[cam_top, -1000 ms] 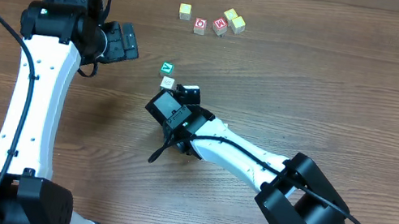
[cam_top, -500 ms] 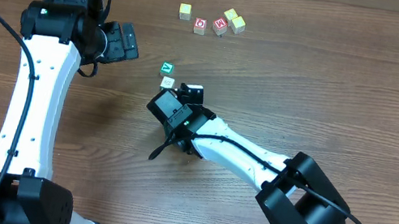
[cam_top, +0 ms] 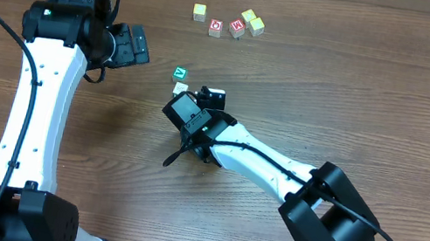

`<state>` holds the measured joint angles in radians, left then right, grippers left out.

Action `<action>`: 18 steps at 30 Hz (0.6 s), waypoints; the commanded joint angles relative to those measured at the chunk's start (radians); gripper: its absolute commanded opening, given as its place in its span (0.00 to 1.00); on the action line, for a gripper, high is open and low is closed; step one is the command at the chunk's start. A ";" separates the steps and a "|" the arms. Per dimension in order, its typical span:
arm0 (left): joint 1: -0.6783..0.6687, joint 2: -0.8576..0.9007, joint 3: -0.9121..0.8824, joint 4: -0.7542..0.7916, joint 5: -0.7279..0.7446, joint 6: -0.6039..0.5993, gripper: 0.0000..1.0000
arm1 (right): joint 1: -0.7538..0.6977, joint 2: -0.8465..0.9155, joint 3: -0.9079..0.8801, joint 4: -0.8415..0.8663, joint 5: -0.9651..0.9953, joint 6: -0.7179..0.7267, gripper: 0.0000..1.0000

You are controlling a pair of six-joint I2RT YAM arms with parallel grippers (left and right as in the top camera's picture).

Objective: Flip 5 blocks

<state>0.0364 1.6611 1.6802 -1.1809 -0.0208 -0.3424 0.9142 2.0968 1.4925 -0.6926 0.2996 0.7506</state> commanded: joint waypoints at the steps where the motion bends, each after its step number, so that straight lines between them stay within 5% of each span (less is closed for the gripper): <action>1: -0.004 0.007 0.025 0.003 -0.012 -0.021 1.00 | -0.003 -0.089 0.042 0.006 0.014 0.001 0.04; 18: -0.004 0.007 0.025 0.003 -0.013 -0.021 1.00 | -0.196 -0.080 0.040 0.032 -0.237 -0.146 0.04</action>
<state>0.0364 1.6611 1.6802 -1.1809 -0.0204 -0.3424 0.7418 2.0209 1.5097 -0.6712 0.1478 0.6674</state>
